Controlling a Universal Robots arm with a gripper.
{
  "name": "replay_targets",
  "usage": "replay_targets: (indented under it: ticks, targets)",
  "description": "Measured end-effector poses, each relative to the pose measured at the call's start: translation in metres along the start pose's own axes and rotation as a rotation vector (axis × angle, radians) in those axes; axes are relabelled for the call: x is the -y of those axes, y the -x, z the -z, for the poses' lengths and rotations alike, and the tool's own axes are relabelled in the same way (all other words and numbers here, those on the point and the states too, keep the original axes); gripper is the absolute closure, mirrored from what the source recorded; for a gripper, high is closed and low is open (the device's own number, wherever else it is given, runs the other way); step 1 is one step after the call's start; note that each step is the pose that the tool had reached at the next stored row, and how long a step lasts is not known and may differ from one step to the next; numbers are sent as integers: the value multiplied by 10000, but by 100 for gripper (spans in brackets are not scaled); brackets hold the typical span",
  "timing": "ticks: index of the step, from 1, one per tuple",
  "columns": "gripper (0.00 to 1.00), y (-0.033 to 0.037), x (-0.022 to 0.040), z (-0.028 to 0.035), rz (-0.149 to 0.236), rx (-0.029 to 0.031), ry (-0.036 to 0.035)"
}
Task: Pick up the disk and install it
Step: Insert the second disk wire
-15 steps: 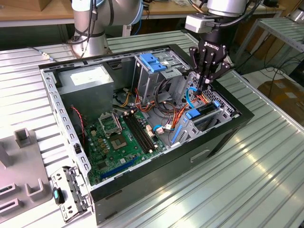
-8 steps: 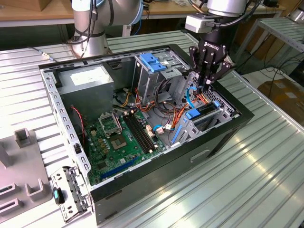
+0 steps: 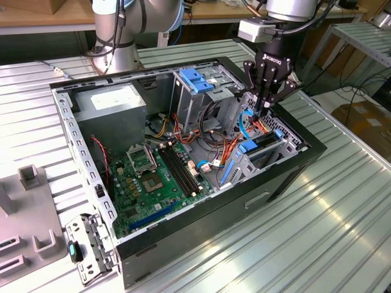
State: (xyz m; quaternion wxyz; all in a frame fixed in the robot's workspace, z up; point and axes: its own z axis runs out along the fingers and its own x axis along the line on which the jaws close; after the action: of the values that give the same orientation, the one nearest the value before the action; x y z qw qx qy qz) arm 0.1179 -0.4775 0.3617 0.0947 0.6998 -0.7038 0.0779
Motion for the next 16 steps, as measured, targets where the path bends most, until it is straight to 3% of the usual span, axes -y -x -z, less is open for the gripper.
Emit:
replay_targets:
  ticks: [5, 7, 9, 10, 14, 16]
  targets:
    - [84, -140, 1, -41, 0, 4, 0]
    - [84, -210, 2, -64, 1, 47, 0]
    - [84, -255, 2, -79, 4, 185, 0]
    - [84, -271, 3, -86, 7, 285, 0]
    - [84, -341, 4, -110, 19, 803, 1]
    - [84, -382, 4, -123, 24, 1032, 2]
